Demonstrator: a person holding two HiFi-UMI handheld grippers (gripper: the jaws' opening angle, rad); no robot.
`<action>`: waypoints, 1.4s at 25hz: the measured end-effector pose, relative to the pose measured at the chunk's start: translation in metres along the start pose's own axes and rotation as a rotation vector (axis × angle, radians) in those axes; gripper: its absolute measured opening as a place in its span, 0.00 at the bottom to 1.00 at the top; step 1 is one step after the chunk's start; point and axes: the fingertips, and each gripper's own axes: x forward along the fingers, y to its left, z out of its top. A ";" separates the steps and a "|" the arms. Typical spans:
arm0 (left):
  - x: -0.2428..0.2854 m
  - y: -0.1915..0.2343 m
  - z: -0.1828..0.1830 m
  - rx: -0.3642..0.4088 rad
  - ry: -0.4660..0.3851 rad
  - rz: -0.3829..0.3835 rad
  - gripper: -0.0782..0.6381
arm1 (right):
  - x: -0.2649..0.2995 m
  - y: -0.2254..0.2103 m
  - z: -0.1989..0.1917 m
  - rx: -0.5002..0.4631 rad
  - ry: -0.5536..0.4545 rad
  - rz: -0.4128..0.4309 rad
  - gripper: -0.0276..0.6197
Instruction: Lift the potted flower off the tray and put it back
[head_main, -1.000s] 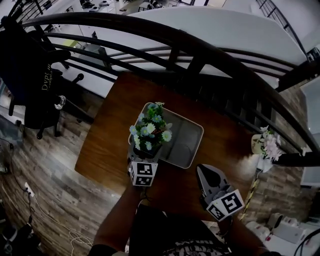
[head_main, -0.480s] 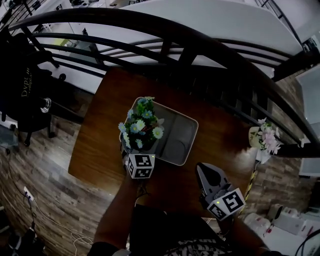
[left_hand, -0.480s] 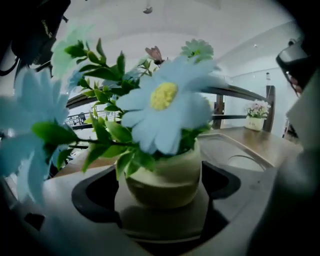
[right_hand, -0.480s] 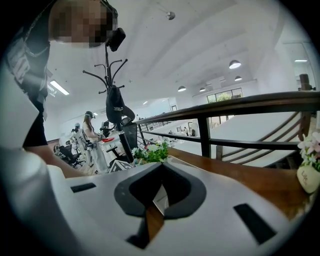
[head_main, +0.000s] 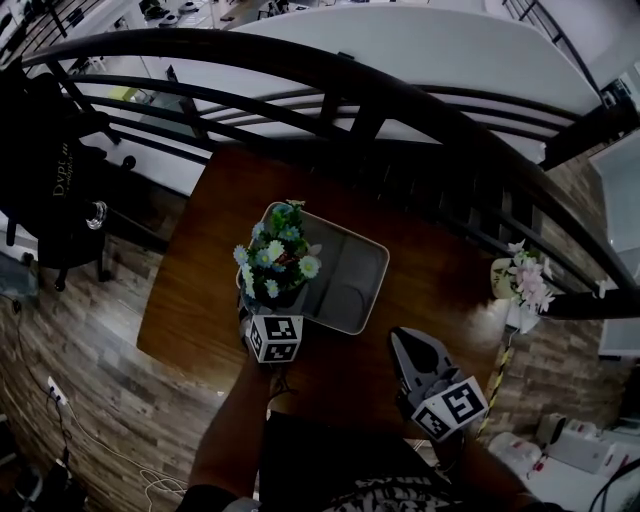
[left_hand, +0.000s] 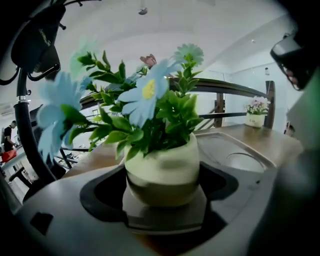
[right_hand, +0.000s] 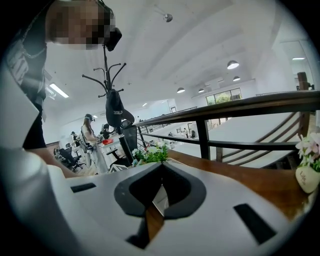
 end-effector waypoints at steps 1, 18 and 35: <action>-0.003 -0.001 0.000 -0.006 -0.005 0.003 0.77 | -0.002 0.000 0.002 -0.003 -0.002 0.000 0.04; -0.071 -0.017 -0.011 -0.037 -0.068 0.074 0.75 | -0.030 0.013 0.008 -0.059 -0.006 0.079 0.04; -0.147 -0.031 -0.044 -0.093 -0.160 0.176 0.75 | -0.045 0.031 -0.015 -0.096 0.036 0.163 0.04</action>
